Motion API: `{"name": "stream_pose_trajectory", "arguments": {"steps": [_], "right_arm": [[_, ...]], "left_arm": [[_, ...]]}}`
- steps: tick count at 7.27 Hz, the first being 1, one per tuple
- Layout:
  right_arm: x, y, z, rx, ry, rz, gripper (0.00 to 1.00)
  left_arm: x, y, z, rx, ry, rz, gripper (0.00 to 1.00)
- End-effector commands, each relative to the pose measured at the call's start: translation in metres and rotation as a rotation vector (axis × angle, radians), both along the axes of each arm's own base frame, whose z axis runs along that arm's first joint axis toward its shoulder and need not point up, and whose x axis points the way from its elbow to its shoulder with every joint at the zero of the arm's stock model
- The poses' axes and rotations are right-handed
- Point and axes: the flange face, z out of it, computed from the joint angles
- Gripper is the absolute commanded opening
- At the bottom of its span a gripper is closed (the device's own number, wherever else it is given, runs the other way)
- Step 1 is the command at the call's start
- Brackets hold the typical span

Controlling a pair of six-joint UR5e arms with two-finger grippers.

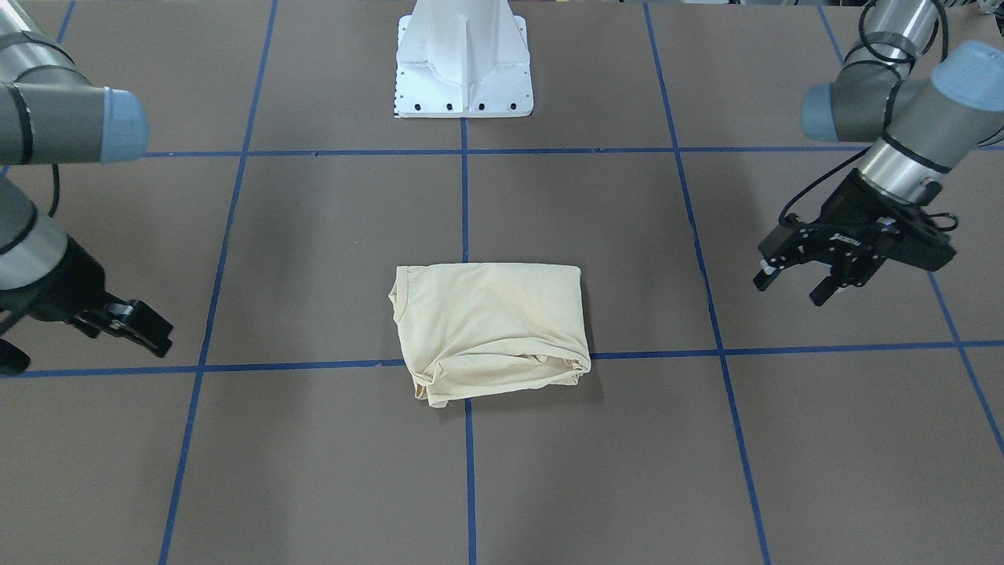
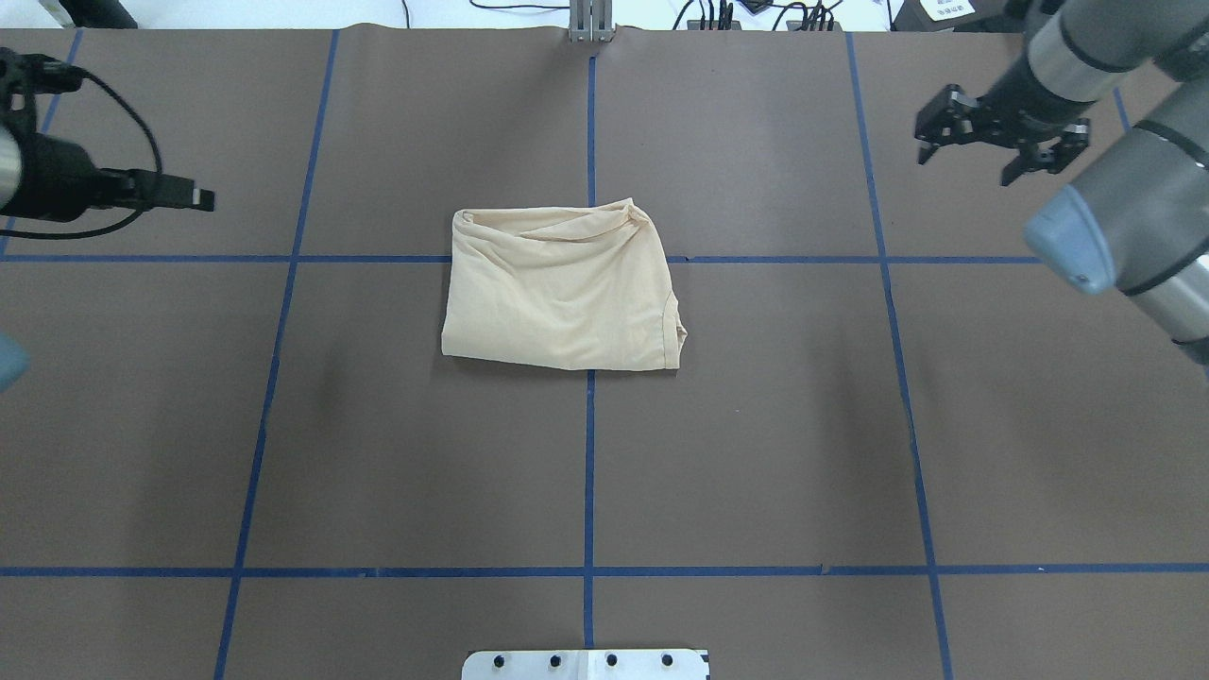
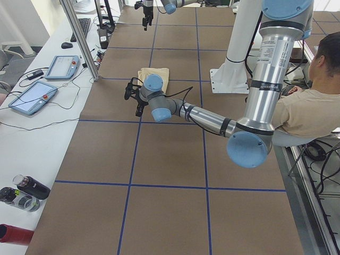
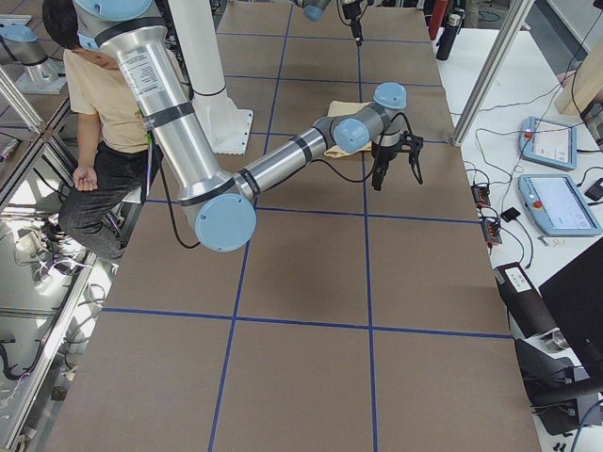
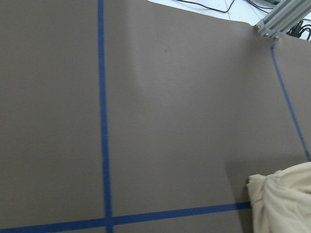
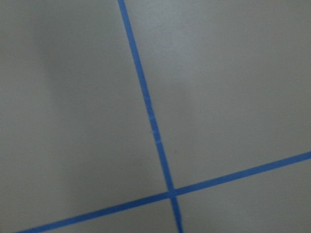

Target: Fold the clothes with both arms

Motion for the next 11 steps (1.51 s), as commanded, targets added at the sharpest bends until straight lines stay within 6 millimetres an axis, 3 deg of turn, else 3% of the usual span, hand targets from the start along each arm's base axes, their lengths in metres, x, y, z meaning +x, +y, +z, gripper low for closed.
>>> {"name": "stream_pose_trajectory", "arguments": {"steps": [1, 2, 4, 5, 6, 7, 8, 10, 11], "right_arm": [[0.096, 0.048, 0.067, 0.054, 0.050, -0.135, 1.00], [0.144, 0.063, 0.104, 0.077, 0.041, -0.183, 1.00], [0.200, 0.086, 0.165, 0.096, 0.069, -0.246, 1.00], [0.233, 0.098, 0.189, 0.090, 0.061, -0.231, 1.00], [0.259, 0.125, 0.212, 0.076, 0.035, -0.214, 1.00], [0.272, 0.127, 0.213, 0.121, 0.017, -0.233, 1.00], [0.272, 0.128, 0.216, 0.130, 0.019, -0.249, 1.00], [0.273, 0.127, 0.221, 0.127, 0.029, -0.255, 1.00], [0.272, 0.129, 0.216, 0.139, 0.020, -0.257, 1.00]], "left_arm": [[-0.100, 0.045, 0.068, 0.123, -0.129, 0.092, 1.00], [-0.141, 0.052, 0.095, 0.155, -0.188, 0.106, 1.00], [-0.223, 0.040, 0.128, 0.091, -0.336, 0.128, 1.00], [-0.251, 0.038, 0.131, 0.055, -0.340, 0.128, 1.00], [-0.260, 0.048, 0.125, 0.047, -0.294, 0.126, 1.00], [-0.263, 0.058, 0.141, 0.012, -0.279, 0.124, 1.00], [-0.263, 0.083, 0.133, 0.034, -0.284, 0.118, 1.00], [-0.261, 0.075, 0.129, 0.054, -0.285, 0.120, 1.00], [-0.259, 0.055, 0.123, 0.068, -0.281, 0.121, 1.00]]}}
